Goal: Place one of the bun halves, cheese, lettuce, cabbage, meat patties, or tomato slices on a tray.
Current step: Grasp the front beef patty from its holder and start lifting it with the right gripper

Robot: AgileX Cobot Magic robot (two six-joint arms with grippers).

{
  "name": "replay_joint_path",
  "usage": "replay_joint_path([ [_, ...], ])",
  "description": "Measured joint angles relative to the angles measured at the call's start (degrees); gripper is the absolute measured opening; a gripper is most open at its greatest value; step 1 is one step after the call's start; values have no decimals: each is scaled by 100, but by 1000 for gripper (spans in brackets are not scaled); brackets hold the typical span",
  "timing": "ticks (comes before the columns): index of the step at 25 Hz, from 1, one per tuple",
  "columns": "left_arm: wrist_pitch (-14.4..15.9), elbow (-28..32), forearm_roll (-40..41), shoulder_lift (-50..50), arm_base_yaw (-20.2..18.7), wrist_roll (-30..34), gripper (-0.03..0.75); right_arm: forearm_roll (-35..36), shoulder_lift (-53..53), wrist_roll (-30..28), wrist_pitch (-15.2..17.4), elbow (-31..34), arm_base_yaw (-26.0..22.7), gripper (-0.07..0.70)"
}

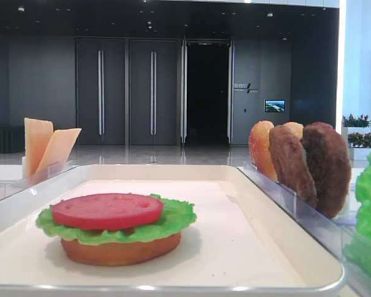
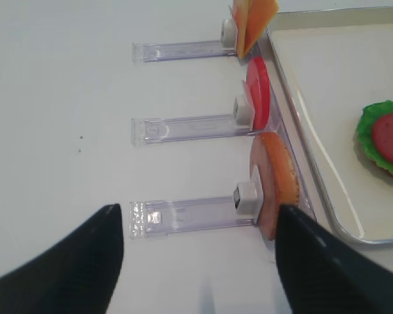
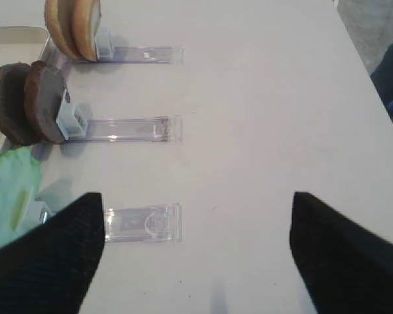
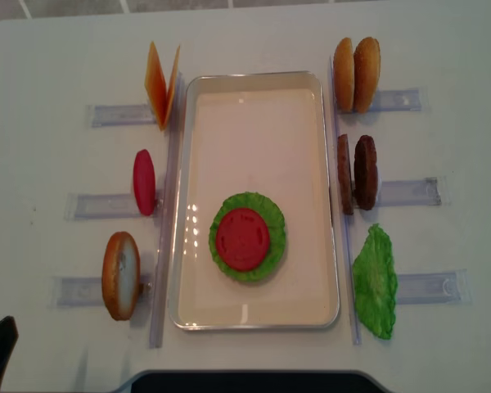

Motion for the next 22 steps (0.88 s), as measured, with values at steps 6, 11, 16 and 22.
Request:
replay_joint_path([
  [6, 0, 0, 0, 0, 0, 0, 546, 0, 0, 0, 0, 0, 0, 577],
  [11, 0, 0, 0, 0, 0, 0, 546, 0, 0, 0, 0, 0, 0, 577],
  [16, 0, 0, 0, 0, 0, 0, 546, 0, 0, 0, 0, 0, 0, 577],
  [22, 0, 0, 0, 0, 0, 0, 546, 0, 33, 0, 0, 0, 0, 577],
])
